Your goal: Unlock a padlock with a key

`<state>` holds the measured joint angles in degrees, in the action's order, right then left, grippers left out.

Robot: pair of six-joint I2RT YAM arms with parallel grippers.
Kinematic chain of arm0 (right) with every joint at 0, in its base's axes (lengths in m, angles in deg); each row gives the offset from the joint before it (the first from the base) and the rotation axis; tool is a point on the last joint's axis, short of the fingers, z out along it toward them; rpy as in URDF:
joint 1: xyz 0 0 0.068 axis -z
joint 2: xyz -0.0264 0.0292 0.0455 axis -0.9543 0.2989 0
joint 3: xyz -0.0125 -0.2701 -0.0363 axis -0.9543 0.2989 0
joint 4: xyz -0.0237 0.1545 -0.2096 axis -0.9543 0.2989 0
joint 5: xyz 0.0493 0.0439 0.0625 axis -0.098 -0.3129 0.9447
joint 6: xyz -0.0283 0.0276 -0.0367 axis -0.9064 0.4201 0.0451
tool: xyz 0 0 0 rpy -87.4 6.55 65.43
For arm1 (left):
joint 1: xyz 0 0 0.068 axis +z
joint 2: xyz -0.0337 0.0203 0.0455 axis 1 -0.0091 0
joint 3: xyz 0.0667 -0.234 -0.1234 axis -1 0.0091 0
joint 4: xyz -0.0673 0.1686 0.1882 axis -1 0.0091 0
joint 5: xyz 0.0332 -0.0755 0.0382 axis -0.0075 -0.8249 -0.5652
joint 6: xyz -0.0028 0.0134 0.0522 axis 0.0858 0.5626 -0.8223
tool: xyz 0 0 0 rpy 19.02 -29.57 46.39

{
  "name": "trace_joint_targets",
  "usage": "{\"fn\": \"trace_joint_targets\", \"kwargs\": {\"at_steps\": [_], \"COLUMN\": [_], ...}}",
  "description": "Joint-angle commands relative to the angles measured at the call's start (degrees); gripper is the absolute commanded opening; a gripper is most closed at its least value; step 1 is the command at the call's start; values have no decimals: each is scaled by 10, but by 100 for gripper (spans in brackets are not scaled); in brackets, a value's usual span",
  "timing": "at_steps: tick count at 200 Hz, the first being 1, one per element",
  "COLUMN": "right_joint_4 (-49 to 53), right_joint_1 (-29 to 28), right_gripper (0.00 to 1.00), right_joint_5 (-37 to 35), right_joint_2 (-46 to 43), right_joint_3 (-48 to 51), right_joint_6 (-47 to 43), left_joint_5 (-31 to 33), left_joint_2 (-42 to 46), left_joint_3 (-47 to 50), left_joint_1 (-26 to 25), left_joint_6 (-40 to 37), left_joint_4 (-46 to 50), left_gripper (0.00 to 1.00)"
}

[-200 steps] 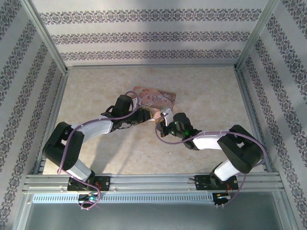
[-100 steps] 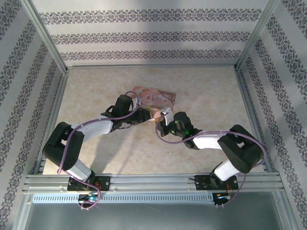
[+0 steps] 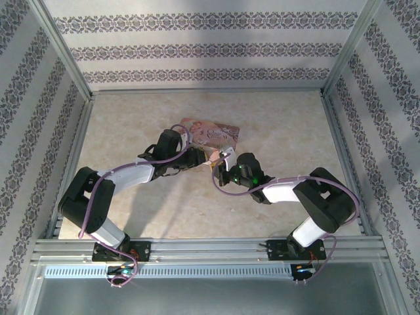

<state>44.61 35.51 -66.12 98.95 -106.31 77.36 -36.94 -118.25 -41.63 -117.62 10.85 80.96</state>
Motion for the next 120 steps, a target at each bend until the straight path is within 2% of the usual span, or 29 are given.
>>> {"fn": "trace_joint_targets", "kwargs": {"at_steps": [1,63,120], "right_joint_4": [-76,-96,-114], "right_joint_1": [13,24,26], "right_gripper": [0,0,0], "right_joint_5": [13,18,31], "right_joint_2": [10,28,38], "right_joint_3": [-33,-51,-68], "right_joint_6": [-6,-54,-49], "left_joint_5": [-50,-52,-53], "left_joint_2": [22,21,17], "left_joint_3": [-18,-25,-28], "left_joint_1": [-21,-22,-23], "left_joint_6": [12,9,10], "left_joint_4": [-11,-2,-4], "left_gripper": [24,24,24]}}
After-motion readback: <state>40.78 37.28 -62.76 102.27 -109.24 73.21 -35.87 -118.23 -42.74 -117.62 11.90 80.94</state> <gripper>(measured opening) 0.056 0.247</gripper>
